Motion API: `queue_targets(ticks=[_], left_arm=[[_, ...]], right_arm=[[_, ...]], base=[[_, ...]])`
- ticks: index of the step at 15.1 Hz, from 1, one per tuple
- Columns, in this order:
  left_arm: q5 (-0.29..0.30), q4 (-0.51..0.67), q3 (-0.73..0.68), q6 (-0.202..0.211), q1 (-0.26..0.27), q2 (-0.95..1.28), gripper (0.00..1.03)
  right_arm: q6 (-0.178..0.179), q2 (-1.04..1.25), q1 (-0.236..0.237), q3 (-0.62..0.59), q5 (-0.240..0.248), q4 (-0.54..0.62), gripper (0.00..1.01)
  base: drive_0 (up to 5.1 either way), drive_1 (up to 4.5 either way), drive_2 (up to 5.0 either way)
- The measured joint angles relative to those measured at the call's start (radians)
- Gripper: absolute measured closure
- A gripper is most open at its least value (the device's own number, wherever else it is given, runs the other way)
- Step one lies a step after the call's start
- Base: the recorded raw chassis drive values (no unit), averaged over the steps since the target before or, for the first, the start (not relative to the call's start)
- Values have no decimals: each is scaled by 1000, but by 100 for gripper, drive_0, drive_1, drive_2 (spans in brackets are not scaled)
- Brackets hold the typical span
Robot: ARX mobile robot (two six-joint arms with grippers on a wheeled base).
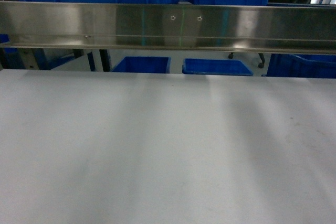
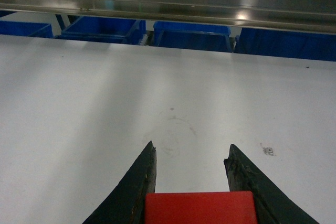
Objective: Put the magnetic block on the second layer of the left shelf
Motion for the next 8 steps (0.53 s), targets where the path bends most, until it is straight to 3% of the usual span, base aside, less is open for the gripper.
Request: queue_targets(ticks=[8], left_arm=[[-2,0,0,0,0,0,5]], right_arm=[[0,0,0,0,2,1,67]], base=[[0,0,0]])
